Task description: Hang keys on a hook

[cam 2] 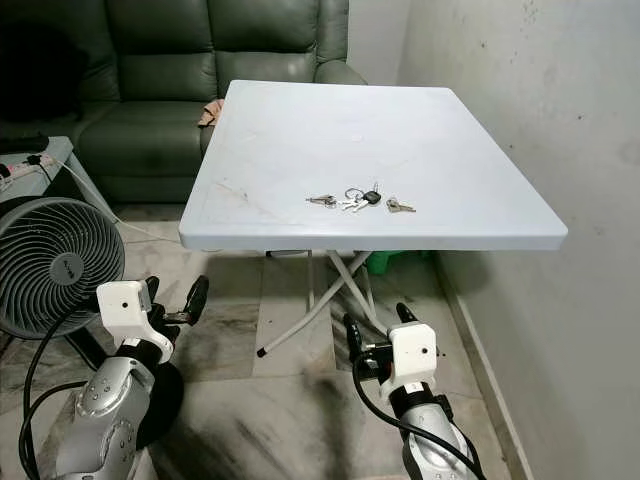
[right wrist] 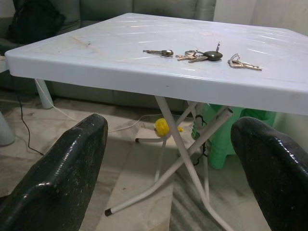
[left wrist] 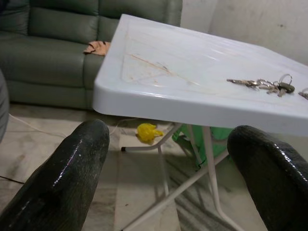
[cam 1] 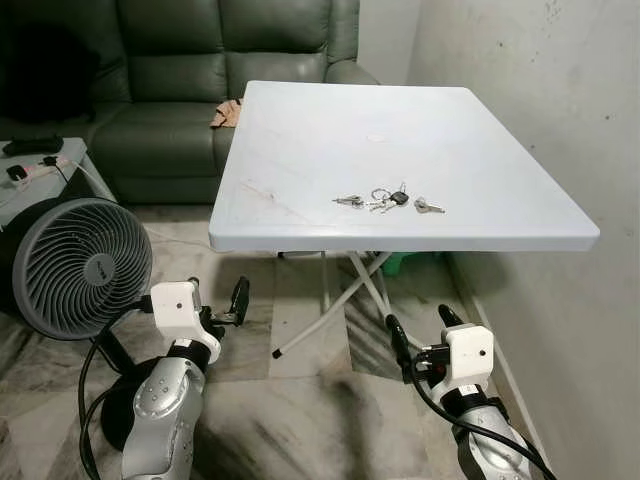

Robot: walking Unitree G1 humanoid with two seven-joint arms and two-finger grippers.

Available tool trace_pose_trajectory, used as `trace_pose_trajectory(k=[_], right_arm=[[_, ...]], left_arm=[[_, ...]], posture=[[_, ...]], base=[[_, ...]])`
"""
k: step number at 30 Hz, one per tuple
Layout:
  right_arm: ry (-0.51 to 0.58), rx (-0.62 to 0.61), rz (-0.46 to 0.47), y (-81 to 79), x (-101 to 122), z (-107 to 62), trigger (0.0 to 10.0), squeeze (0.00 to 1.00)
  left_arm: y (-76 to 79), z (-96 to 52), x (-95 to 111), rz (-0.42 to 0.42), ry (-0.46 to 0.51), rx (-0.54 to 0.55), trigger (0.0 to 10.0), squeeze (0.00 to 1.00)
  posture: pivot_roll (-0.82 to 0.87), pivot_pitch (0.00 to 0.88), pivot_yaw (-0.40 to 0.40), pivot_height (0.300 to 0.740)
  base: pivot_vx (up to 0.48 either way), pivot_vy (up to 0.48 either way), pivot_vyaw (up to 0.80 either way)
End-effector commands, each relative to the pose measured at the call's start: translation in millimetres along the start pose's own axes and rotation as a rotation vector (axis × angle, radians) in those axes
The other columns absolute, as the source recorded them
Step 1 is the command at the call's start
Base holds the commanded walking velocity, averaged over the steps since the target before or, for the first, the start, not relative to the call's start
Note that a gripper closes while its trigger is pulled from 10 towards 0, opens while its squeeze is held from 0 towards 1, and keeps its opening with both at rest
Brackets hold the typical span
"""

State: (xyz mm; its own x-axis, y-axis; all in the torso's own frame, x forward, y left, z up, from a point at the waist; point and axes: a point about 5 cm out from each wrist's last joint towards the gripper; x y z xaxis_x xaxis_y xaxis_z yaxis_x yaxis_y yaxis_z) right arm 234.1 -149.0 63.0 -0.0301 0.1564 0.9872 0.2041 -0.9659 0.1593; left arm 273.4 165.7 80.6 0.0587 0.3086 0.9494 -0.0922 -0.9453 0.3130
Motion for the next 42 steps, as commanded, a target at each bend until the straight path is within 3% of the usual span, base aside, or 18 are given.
trace_pose_trajectory(k=[1, 13, 42], right_arm=[[0.006, -0.002, -0.004, 2.4, 3.0, 1.6, 10.0, 0.0], [0.021, 0.001, -0.007, 3.2, 6.5, 7.2, 10.0, 0.0], [0.042, 0.014, -0.002, -1.1, 10.5, 13.7, 10.0, 0.0]], left_arm=[[1.9, 1.4, 3.3, 0.012, -0.001, -0.011, 10.0, 0.0], [1.5, 2.6, 4.8, 0.016, 0.0, -0.013, 10.0, 0.0], [1.1, 3.6, 9.6, 0.032, 0.01, -0.005, 10.0, 0.0]], posture=[[-0.05, 0.0, 0.0, 0.732], [-0.05, 0.0, 0.002, 0.732], [-0.03, 0.0, 0.01, 0.732]], base=[[0.0, 0.0, 0.0], [0.146, 0.0, 0.0], [0.405, 0.0, 0.0]])
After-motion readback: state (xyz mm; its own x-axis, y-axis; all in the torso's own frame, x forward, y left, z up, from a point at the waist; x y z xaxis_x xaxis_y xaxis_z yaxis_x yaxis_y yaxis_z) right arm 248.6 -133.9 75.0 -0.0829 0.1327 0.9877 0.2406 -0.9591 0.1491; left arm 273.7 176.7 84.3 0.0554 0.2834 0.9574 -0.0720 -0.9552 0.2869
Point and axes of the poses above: a point about 5 cm out from each wrist's last joint towards the gripper, its own z axis pointing out of the wrist towards the gripper, its own x axis along the axis of the wrist's last joint, y = z × x, and after that the axes turned 8 degrees about -z, right-handed
